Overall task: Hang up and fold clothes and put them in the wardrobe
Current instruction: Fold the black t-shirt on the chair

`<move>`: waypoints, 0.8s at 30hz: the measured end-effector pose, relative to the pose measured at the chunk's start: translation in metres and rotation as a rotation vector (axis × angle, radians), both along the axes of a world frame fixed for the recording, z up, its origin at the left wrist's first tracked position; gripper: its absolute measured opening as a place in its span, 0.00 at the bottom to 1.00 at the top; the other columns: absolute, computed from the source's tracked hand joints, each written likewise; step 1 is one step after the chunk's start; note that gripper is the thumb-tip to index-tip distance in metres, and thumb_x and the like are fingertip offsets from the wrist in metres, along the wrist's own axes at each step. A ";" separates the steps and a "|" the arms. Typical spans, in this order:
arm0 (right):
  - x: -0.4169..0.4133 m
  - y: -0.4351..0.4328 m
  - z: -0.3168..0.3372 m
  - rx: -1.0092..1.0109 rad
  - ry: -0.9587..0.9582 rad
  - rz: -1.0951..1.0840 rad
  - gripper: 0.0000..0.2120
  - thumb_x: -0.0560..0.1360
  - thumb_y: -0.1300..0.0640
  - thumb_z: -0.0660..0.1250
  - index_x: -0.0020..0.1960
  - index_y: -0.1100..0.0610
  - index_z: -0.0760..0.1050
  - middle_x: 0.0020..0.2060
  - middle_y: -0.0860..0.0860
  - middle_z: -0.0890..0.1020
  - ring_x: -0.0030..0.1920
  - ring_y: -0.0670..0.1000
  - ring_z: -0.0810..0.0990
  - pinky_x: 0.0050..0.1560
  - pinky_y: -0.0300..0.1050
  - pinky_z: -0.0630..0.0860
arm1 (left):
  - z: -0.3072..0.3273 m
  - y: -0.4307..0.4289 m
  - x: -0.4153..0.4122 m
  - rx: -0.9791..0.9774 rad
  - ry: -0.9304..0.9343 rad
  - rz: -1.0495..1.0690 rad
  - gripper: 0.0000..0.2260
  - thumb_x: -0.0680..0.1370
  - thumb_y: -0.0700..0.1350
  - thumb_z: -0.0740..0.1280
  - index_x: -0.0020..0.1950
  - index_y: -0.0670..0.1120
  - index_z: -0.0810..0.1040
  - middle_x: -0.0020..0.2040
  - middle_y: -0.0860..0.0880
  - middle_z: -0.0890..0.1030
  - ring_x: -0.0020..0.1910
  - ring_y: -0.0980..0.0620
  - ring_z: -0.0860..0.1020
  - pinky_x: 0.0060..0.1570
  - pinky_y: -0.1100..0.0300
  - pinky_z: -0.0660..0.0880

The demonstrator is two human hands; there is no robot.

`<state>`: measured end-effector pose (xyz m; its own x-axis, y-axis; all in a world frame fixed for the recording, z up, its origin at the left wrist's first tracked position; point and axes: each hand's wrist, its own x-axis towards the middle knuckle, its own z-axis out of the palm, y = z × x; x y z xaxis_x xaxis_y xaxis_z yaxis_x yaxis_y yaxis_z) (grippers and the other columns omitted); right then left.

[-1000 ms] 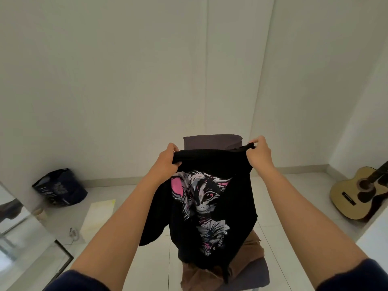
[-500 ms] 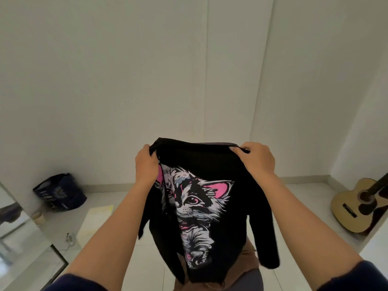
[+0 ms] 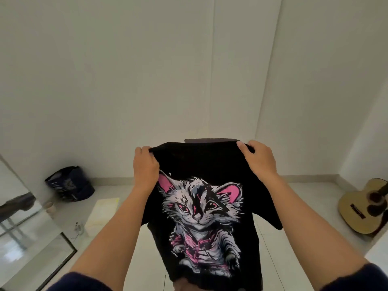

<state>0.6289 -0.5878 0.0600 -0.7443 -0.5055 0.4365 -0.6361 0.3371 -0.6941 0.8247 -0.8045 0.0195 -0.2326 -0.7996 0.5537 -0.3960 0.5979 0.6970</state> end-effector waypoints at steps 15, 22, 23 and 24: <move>0.135 -0.081 -0.078 0.790 -0.761 0.906 0.24 0.70 0.51 0.73 0.63 0.58 0.74 0.58 0.52 0.79 0.57 0.51 0.77 0.61 0.45 0.73 | -0.044 -0.016 0.184 0.062 0.264 0.520 0.11 0.82 0.41 0.53 0.55 0.36 0.71 0.51 0.39 0.75 0.49 0.45 0.72 0.46 0.63 0.63; 0.128 -0.076 -0.095 0.809 -1.070 0.899 0.08 0.72 0.62 0.70 0.51 0.57 0.77 0.46 0.53 0.84 0.47 0.51 0.83 0.47 0.45 0.79 | -0.075 -0.002 0.202 0.090 0.205 0.505 0.06 0.82 0.44 0.54 0.49 0.44 0.66 0.43 0.45 0.72 0.42 0.49 0.71 0.41 0.60 0.64; 0.121 -0.072 -0.101 0.822 -1.091 0.879 0.08 0.72 0.62 0.70 0.51 0.58 0.78 0.45 0.54 0.85 0.46 0.52 0.84 0.45 0.44 0.80 | -0.082 0.000 0.194 0.111 0.181 0.486 0.06 0.82 0.45 0.54 0.50 0.43 0.66 0.44 0.45 0.72 0.42 0.49 0.71 0.42 0.58 0.64; 0.114 -0.067 -0.105 0.825 -1.099 0.842 0.07 0.71 0.62 0.71 0.50 0.59 0.79 0.45 0.55 0.85 0.46 0.53 0.84 0.44 0.44 0.80 | -0.090 0.001 0.186 0.127 0.147 0.472 0.07 0.82 0.45 0.55 0.51 0.42 0.66 0.44 0.44 0.72 0.42 0.49 0.71 0.42 0.56 0.65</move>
